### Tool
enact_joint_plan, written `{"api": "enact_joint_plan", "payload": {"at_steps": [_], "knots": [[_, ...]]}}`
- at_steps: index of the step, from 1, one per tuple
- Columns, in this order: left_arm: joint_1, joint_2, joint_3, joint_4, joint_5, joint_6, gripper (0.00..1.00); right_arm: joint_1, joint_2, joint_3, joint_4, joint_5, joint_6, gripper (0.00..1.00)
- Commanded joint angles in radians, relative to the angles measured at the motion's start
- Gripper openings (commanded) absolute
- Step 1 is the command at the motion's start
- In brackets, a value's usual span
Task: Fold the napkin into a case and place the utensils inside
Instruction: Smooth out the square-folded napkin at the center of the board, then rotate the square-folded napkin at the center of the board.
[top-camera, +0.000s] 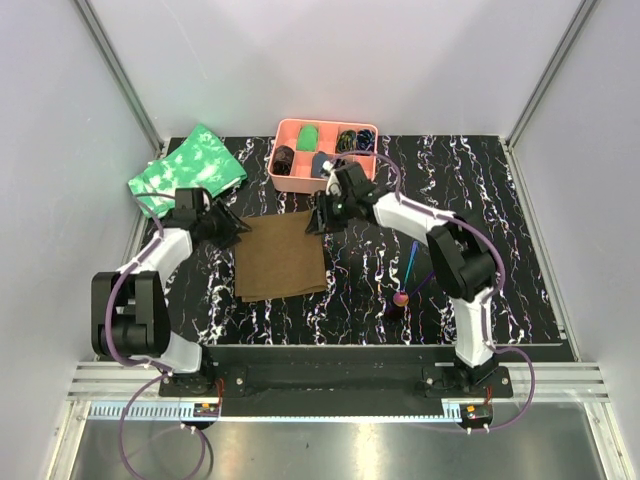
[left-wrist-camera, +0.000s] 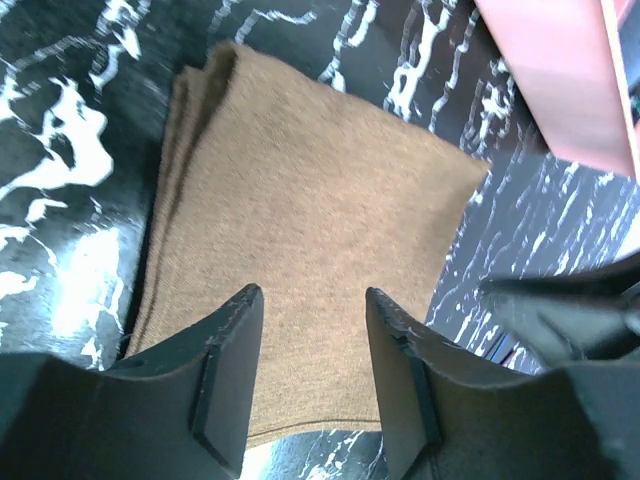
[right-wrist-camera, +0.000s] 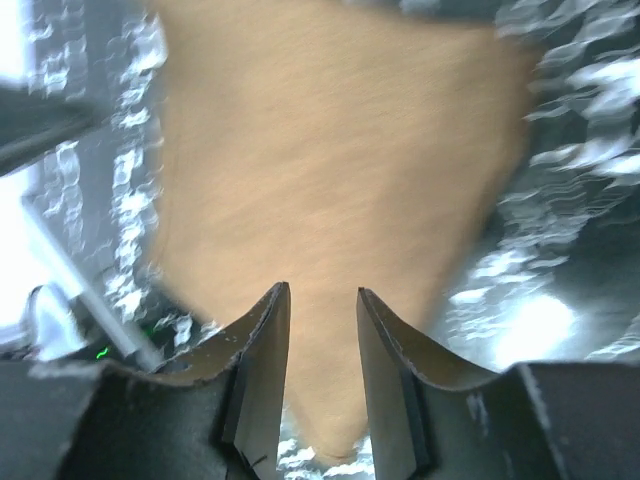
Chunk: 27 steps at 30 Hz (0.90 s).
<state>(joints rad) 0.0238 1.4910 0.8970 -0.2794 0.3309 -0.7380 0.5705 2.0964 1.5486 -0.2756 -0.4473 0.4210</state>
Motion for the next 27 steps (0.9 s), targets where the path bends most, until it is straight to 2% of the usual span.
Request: {"api": "enact_joint_plan", "payload": {"at_steps": [1,4,7,13,15,18,19,22,25,27], "knots": [[-0.060,0.009,-0.085,0.063,0.020,-0.006,0.46,0.075,-0.133,-0.149,0.142,-0.085,0.087,0.40],[-0.090,0.029,-0.151,0.112,0.004,-0.026,0.45,0.077,-0.174,-0.278,0.223,-0.116,0.124,0.35],[-0.117,0.031,-0.204,0.126,-0.022,-0.028,0.44,0.075,-0.171,-0.369,0.234,-0.108,0.099,0.28],[-0.215,-0.041,-0.352,0.137,-0.061,-0.076,0.45,0.045,-0.177,-0.470,0.222,-0.030,0.038,0.26],[-0.272,-0.090,-0.420,0.166,-0.070,-0.144,0.45,0.023,-0.188,-0.461,0.193,0.016,0.000,0.26],[-0.476,-0.124,-0.477,0.236,-0.098,-0.291,0.45,-0.032,-0.165,-0.391,0.150,0.081,-0.068,0.26],[-0.577,-0.121,-0.469,0.250,-0.102,-0.325,0.45,-0.052,-0.135,-0.357,0.107,0.081,-0.088,0.26],[-0.694,-0.126,-0.400,0.260,-0.127,-0.374,0.46,-0.069,-0.105,-0.230,0.003,0.137,-0.151,0.27],[-0.700,-0.196,-0.318,0.148,-0.185,-0.318,0.52,-0.069,-0.142,-0.160,-0.056,0.156,-0.166,0.37],[-0.699,-0.268,-0.259,0.012,-0.232,-0.229,0.54,-0.069,-0.163,-0.142,-0.097,0.168,-0.163,0.46]]}}
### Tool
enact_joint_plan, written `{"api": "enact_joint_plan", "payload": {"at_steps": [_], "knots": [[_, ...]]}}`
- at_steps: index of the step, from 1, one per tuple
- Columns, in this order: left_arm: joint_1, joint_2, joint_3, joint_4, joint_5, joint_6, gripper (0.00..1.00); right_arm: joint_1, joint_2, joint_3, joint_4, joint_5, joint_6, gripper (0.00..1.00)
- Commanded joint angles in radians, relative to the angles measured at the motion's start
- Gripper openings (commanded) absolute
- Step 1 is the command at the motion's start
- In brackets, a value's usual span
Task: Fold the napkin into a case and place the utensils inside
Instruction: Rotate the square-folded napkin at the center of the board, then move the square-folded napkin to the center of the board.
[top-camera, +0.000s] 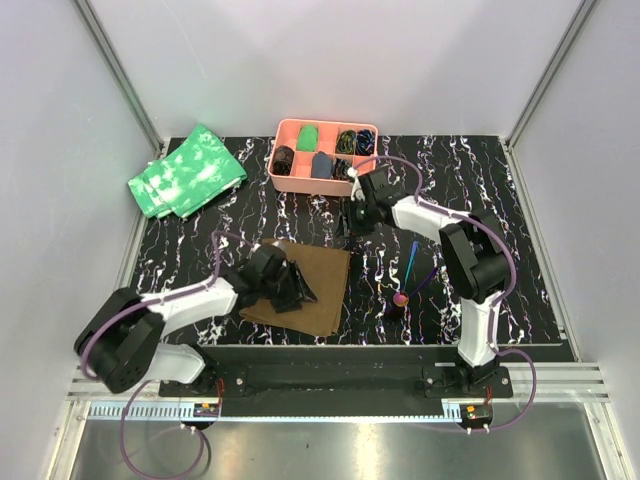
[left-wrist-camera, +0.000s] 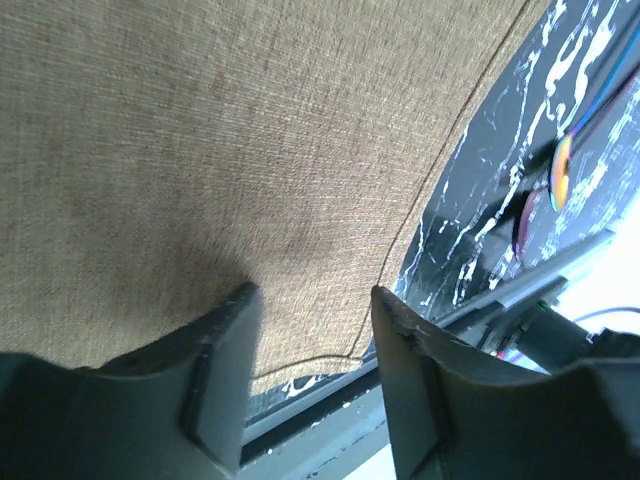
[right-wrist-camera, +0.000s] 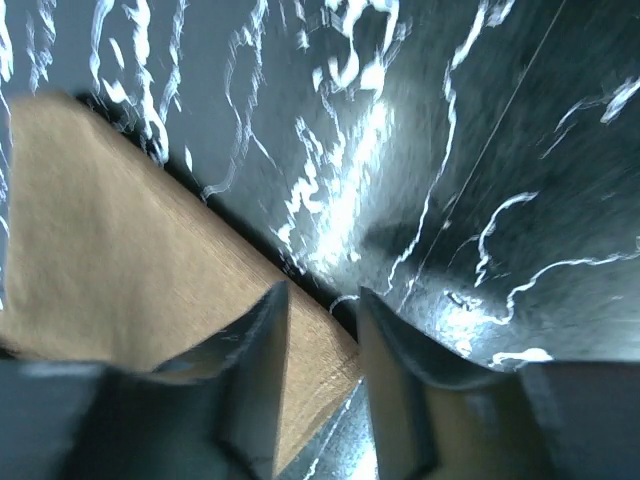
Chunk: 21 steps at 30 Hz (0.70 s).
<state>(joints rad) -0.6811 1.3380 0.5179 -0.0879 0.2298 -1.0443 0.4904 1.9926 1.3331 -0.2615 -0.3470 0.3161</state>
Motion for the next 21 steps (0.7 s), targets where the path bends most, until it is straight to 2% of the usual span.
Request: {"api": "enact_joint_plan", "payload": {"at_steps": [1,3,5,10,12,15,18,21], "knots": [[0.006,-0.140,0.163,-0.225,-0.147,0.098,0.55,0.011,-0.089,0.071,-0.152,0.089,-0.054,0.49],[0.023,-0.210,0.186,-0.337,-0.191,0.142,0.58,0.011,-0.121,0.017,-0.174,0.071,-0.023,0.56],[0.055,-0.272,0.191,-0.422,-0.198,0.177,0.59,0.022,-0.179,-0.084,-0.167,0.046,0.024,0.57],[0.309,-0.367,0.169,-0.516,-0.127,0.322,0.60,0.155,-0.261,-0.248,-0.049,0.016,0.116,0.59],[0.420,-0.361,0.168,-0.523,-0.089,0.381,0.62,0.187,-0.268,-0.296,0.007,0.020,0.175,0.57],[0.526,-0.295,0.180,-0.542,-0.031,0.440,0.61,0.198,-0.241,-0.313,0.087,0.052,0.216,0.50],[0.584,-0.254,0.177,-0.546,0.012,0.451,0.58,0.186,-0.180,-0.272,0.087,0.114,0.175,0.45],[0.592,-0.286,0.139,-0.515,0.013,0.406,0.57,0.140,-0.094,-0.195,0.061,0.126,0.138,0.41]]}}
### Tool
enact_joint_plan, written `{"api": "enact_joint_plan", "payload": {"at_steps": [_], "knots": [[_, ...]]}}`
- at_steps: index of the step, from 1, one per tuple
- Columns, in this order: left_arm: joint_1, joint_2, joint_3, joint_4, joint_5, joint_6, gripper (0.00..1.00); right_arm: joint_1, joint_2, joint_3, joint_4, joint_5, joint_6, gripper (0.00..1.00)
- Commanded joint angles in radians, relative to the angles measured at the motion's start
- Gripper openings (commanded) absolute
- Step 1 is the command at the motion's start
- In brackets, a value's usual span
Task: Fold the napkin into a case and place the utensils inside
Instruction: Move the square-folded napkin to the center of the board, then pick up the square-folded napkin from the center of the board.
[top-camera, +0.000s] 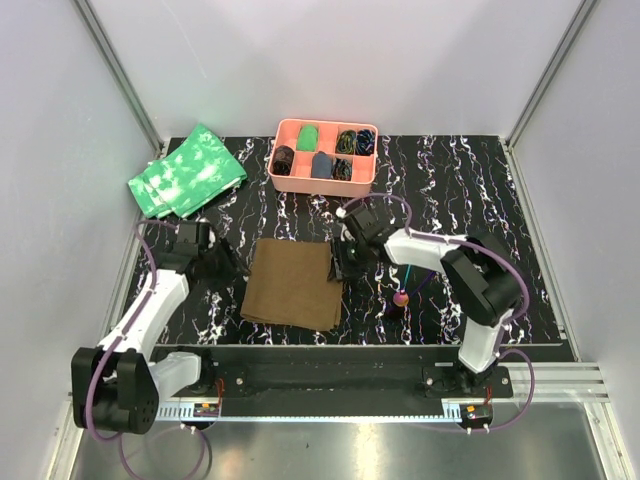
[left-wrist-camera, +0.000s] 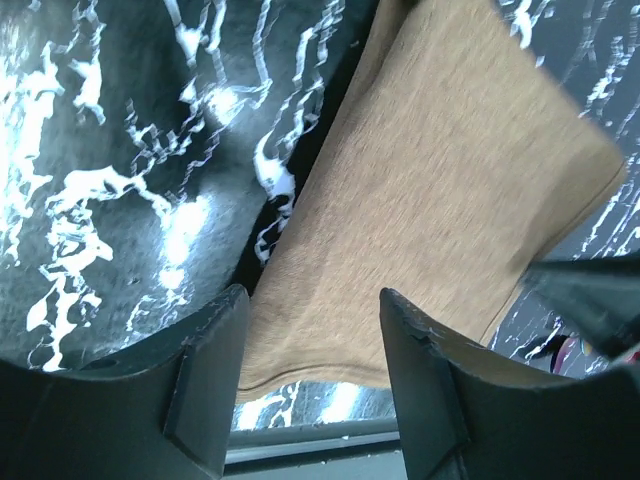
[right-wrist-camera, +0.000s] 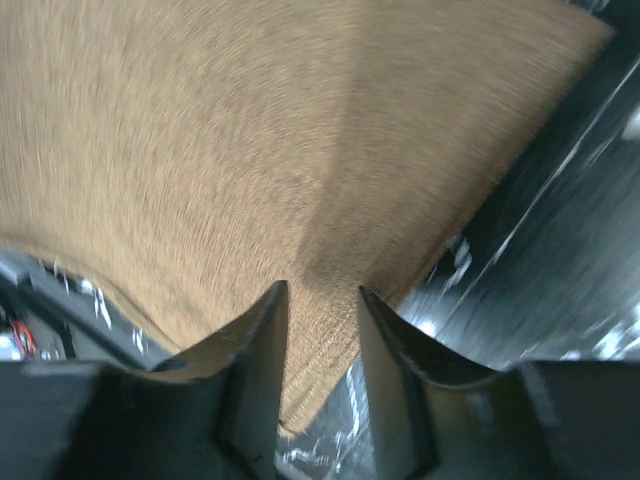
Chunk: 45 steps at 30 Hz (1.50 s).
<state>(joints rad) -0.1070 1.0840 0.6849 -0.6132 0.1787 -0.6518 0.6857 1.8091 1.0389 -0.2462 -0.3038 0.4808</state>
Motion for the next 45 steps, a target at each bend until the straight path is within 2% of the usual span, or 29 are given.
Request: {"api": "enact_joint_plan", "payload": {"at_steps": [1,5,6,9,13,16,19,24,30,33,36,39,40,45], "knots": [[0.020,-0.053,-0.054,0.016,0.065,-0.002,0.57,-0.072,0.123,0.119,0.033,0.088,-0.042,0.40],[0.018,-0.091,-0.146,0.091,0.148,-0.072,0.54,-0.118,0.147,0.222,-0.051,0.109,-0.106,0.42],[0.018,-0.099,-0.183,0.105,0.184,-0.075,0.54,-0.118,0.136,0.225,-0.067,0.083,-0.113,0.47],[0.004,-0.137,-0.222,0.142,0.215,-0.101,0.54,-0.118,0.054,0.191,-0.086,0.032,-0.082,0.55],[-0.040,-0.185,-0.258,0.208,0.232,-0.155,0.54,-0.118,-0.080,0.073,-0.104,0.060,0.055,0.70],[-0.082,-0.185,-0.303,0.313,0.286,-0.207,0.55,-0.118,-0.172,-0.048,-0.080,0.054,0.166,0.75],[-0.120,-0.185,-0.349,0.380,0.291,-0.276,0.55,-0.118,-0.260,-0.132,-0.076,0.077,0.203,0.76],[-0.160,-0.181,-0.364,0.397,0.251,-0.301,0.54,-0.118,-0.316,-0.224,-0.038,0.065,0.243,0.70],[-0.188,-0.133,-0.369,0.412,0.223,-0.310,0.50,-0.118,-0.304,-0.307,0.067,0.008,0.314,0.58],[-0.189,-0.125,-0.375,0.414,0.228,-0.312,0.42,-0.118,-0.307,-0.330,0.093,0.005,0.341,0.52],[-0.195,-0.133,-0.387,0.414,0.231,-0.319,0.37,-0.118,-0.323,-0.350,0.113,0.006,0.372,0.50],[-0.198,-0.141,-0.387,0.414,0.229,-0.325,0.27,-0.118,-0.329,-0.382,0.156,0.000,0.419,0.45],[-0.198,-0.144,-0.387,0.414,0.228,-0.335,0.23,-0.118,-0.326,-0.396,0.162,-0.001,0.429,0.44],[-0.198,-0.167,-0.372,0.420,0.229,-0.339,0.13,-0.120,-0.332,-0.428,0.193,-0.009,0.459,0.45]]}}
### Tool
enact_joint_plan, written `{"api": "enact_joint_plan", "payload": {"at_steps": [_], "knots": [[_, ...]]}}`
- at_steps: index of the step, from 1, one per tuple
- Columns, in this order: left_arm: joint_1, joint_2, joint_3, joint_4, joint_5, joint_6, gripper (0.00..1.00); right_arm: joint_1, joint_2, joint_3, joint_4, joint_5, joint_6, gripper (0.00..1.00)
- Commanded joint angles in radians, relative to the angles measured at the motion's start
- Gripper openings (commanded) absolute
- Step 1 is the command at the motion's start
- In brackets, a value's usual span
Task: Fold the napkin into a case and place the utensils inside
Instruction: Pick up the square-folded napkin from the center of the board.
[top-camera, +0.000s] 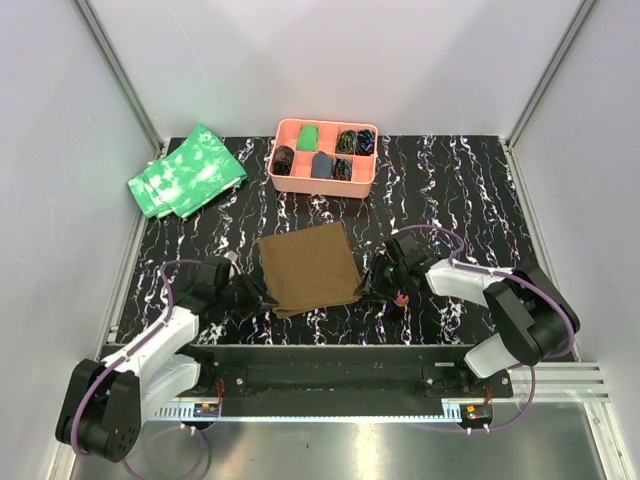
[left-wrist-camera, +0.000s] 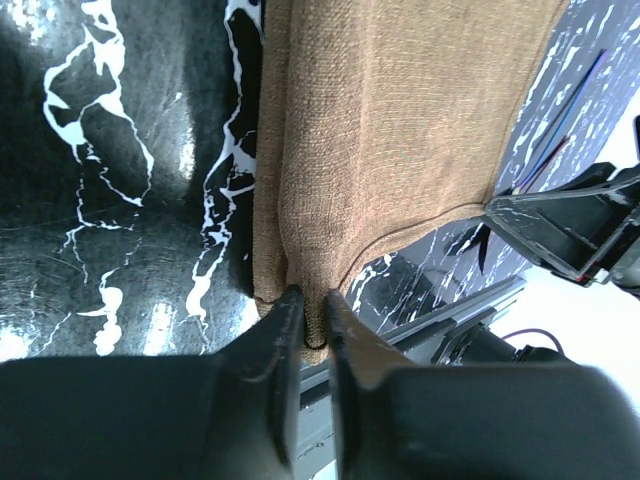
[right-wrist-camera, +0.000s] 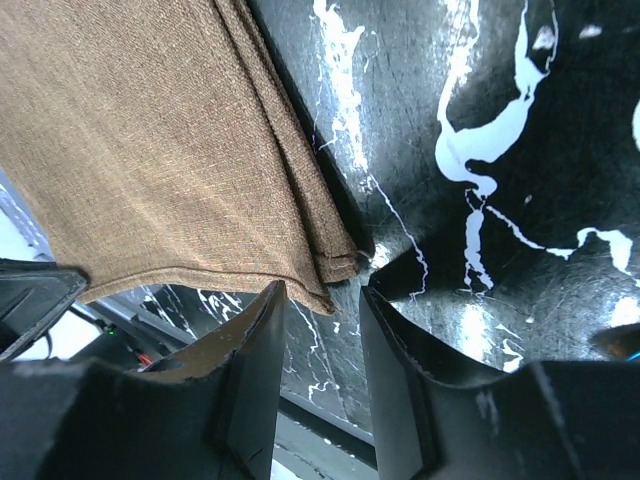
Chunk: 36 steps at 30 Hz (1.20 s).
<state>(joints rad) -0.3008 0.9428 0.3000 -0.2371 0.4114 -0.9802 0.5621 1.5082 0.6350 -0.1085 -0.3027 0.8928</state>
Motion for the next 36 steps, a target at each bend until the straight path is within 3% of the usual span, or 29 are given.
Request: {"api": "enact_joint_plan", "payload": {"at_steps": [1,7,13,16,23,29,36], "knots": [[-0.004,-0.025,0.014,0.045,-0.002,-0.009,0.11,0.005,-0.032,-0.029,0.056,-0.012,0.051,0.45],[-0.006,-0.013,0.002,0.050,-0.002,-0.011,0.10,0.005,-0.016,-0.060,0.134,-0.035,0.083,0.44],[-0.009,-0.021,-0.004,0.051,0.000,-0.009,0.10,0.005,0.017,-0.080,0.200,-0.064,0.113,0.33],[-0.008,-0.019,-0.002,0.051,0.000,-0.008,0.10,0.005,0.009,-0.078,0.181,-0.062,0.112,0.27],[-0.009,-0.018,-0.006,0.055,0.000,-0.006,0.10,0.005,-0.020,-0.072,0.145,-0.053,0.097,0.26],[-0.009,-0.021,0.001,0.051,0.010,-0.006,0.09,0.005,-0.046,-0.043,0.115,-0.067,0.077,0.00],[-0.009,-0.033,0.034,0.038,0.029,-0.008,0.04,0.005,-0.126,-0.015,0.053,-0.081,0.048,0.00]]}}
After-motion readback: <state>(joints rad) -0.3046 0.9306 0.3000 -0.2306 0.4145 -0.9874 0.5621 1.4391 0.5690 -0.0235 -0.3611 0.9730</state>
